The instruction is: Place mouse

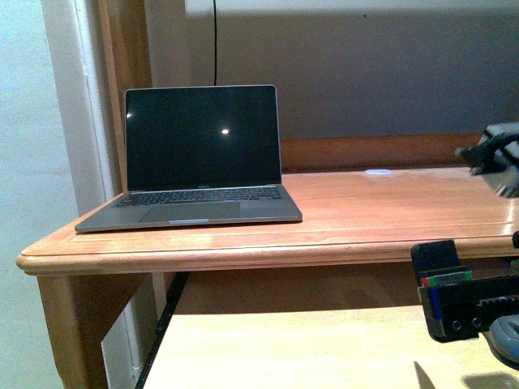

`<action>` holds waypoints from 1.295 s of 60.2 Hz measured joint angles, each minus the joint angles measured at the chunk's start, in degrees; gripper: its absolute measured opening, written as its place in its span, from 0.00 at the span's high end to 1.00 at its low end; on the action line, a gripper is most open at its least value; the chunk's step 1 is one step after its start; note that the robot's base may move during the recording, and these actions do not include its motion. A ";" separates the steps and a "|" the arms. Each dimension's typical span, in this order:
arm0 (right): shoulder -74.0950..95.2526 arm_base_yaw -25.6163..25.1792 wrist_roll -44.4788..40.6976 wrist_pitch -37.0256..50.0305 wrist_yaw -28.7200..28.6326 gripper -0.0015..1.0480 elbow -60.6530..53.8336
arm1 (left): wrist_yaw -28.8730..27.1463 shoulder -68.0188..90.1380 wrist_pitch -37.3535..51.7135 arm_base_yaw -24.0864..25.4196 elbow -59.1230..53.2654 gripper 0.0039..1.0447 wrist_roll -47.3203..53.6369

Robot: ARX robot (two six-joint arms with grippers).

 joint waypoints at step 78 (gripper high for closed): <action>7.69 4.31 9.62 -17.31 4.68 0.45 28.96 | 0.50 -30.56 -30.23 0.17 0.02 0.98 -0.02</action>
